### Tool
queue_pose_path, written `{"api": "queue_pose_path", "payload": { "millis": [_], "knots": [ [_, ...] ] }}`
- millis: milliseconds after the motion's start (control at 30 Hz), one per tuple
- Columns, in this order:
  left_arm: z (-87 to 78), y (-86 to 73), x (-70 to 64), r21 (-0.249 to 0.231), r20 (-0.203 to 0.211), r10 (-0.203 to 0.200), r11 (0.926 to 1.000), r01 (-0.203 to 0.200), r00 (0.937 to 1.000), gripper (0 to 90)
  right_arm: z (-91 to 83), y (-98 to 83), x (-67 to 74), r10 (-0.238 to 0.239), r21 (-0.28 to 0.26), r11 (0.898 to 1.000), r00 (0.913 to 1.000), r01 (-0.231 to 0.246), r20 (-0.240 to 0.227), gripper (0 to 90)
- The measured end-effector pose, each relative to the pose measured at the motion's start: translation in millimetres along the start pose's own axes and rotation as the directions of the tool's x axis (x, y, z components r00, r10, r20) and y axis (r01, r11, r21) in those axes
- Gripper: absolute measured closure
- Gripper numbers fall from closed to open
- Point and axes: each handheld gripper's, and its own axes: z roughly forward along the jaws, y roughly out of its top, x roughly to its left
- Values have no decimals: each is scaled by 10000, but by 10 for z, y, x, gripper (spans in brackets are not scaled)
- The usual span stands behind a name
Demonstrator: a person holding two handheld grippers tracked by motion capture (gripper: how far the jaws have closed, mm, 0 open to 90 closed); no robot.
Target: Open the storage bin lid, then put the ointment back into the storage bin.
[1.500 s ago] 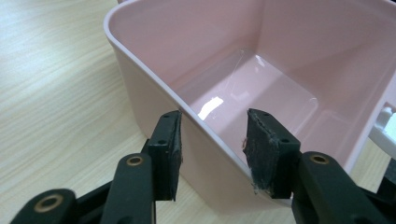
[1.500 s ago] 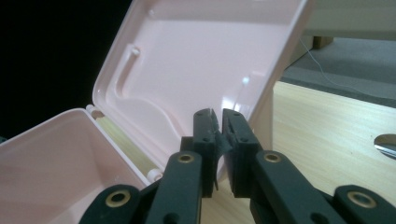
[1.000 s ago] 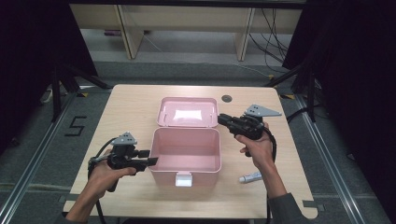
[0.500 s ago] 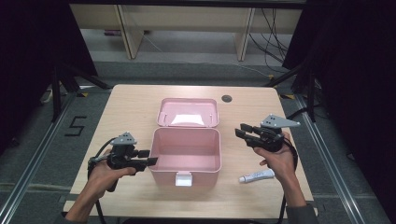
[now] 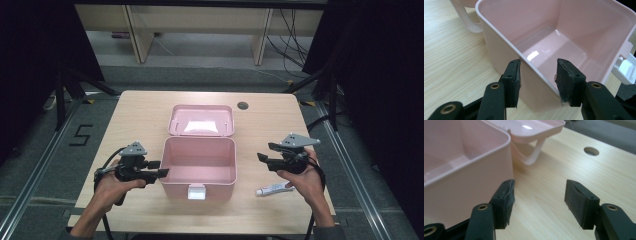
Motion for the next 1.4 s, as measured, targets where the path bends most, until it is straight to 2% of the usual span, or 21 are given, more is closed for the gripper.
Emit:
{"api": "queue_pose_path", "payload": {
  "millis": [33,67,100,133,233,300,400,500,533,567,633,733,833,867,900,1033,1167,1233,1333,1367,1400],
  "knots": [
    [-15,7,4,223,-73,244,9995,-242,9997,547,2,-26,14,275,36,9996,9996,-275,43,418],
    [-11,8,0,188,-102,266,9995,-264,9996,548,5,-61,5,287,223,9993,9996,-288,23,419],
    [4,10,-20,-2,-87,12,10000,-12,10000,548,10,-85,1,269,283,9992,9996,-270,34,419],
    [-8,18,-13,171,-97,148,9997,-146,9998,549,12,-116,0,286,414,9987,9995,-291,116,420],
    [-16,25,-22,180,-166,135,9998,-132,9998,556,2,-196,2,468,678,9966,9988,-476,123,423],
    [-37,29,-13,348,-79,157,9993,-155,9998,561,-7,-240,-29,129,700,9975,9999,-136,107,424],
    [-55,31,-6,420,112,177,9990,-181,9998,562,-33,-305,-9,297,1083,9937,9995,-301,50,432],
    [-55,29,-14,317,196,-17,9995,11,9998,564,-20,-367,-18,-154,1142,9934,9996,127,231,431],
    [-54,28,-19,276,161,-51,9996,46,9999,565,-13,-384,-14,-141,1235,9923,9998,120,162,431],
    [-57,29,-20,290,176,-61,9996,56,9998,565,-23,-393,11,132,1446,9894,9998,-149,127,431],
    [-58,26,-19,242,206,-122,9996,117,9997,567,-5,-414,-12,-337,1325,9907,9991,303,238,430],
    [-62,27,-18,204,282,-149,9997,143,9995,571,-17,-436,39,115,1592,9872,9998,-139,161,430],
    [-71,28,-13,237,244,-52,9997,47,9997,574,-15,-454,20,-384,1427,9891,9990,350,210,429],
    [-72,27,-12,238,246,-13,9997,7,9997,574,-26,-465,52,28,1592,9872,9997,-65,232,430],
    [-72,28,-11,246,252,1,9997,-7,9997,574,-29,-471,38,-188,1544,9879,9995,148,240,430],
    [-74,28,-12,253,241,28,9997,-34,9997,574,-49,-519,76,194,1779,9838,9997,-219,155,432],
    [-69,25,-20,176,234,-60,9998,56,9997,575,-61,-545,61,-230,1775,9839,9995,187,221,432],
    [-76,28,-18,240,210,21,9997,-26,9998,577,-78,-554,86,-56,1870,9824,9998,17,203,432],
    [-77,28,-13,227,254,32,9997,-37,9997,578,-103,-554,75,-688,1861,9802,9976,675,5,428],
    [-81,21,-4,187,365,-45,9998,38,9993,578,-120,-563,98,-432,2043,9781,9990,408,70,428],
    [-90,17,10,209,464,-67,9998,57,9989,582,-129,-566,85,-578,2077,9767,9983,543,110,427]
  ]
}}
